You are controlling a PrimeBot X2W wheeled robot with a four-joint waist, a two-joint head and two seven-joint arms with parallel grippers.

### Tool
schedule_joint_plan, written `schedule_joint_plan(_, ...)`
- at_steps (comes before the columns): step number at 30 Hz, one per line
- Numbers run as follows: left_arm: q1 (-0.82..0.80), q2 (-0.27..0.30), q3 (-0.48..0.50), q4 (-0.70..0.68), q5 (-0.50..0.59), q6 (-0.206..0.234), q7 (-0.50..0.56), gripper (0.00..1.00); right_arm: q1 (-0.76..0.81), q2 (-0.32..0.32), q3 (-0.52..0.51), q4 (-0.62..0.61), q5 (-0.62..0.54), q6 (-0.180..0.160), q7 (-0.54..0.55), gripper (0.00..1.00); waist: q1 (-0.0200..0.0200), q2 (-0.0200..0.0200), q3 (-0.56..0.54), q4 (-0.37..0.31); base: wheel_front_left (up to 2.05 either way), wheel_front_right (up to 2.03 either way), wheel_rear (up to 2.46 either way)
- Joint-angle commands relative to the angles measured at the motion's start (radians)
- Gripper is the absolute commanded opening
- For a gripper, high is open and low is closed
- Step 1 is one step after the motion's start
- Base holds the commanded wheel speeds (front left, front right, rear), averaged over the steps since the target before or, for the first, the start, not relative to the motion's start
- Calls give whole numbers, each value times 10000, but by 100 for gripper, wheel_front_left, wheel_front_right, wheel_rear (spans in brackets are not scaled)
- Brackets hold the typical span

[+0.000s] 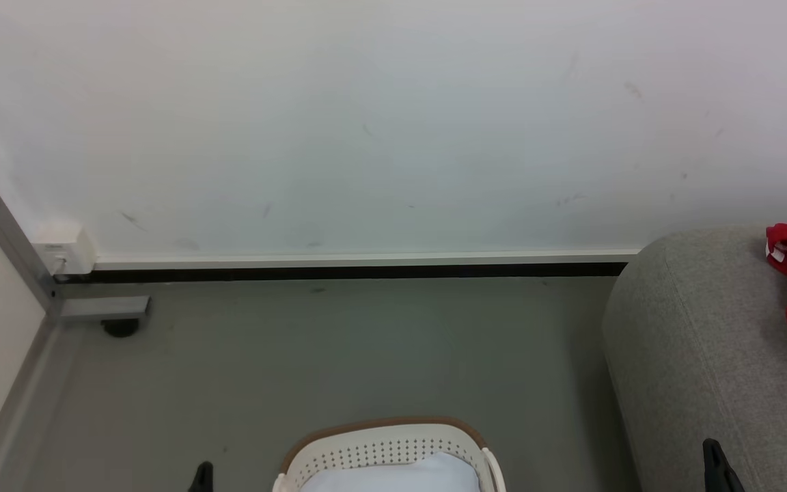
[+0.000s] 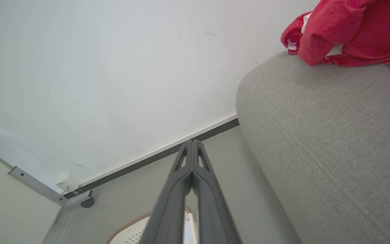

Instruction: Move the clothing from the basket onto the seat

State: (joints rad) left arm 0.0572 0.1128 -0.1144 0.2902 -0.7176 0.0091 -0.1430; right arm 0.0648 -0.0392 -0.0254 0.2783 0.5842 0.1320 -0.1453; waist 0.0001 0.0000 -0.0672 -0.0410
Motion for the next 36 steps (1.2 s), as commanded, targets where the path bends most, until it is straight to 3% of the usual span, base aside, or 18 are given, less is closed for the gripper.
schedule_joint_plan(1, -304, 30, 139, -147, -403, -65, 78, 0, -298, -78, -65, -172, 460, -5, 88, 0, -1, 0, 11, 7, 0, 0, 0)
schedule_joint_plan(36, -977, -268, 1158, -305, -4360, -701, 1246, 0, -1003, -116, -460, -261, 5017, -11, 1263, 0, -1, 0, 256, 151, 0, 0, 0)
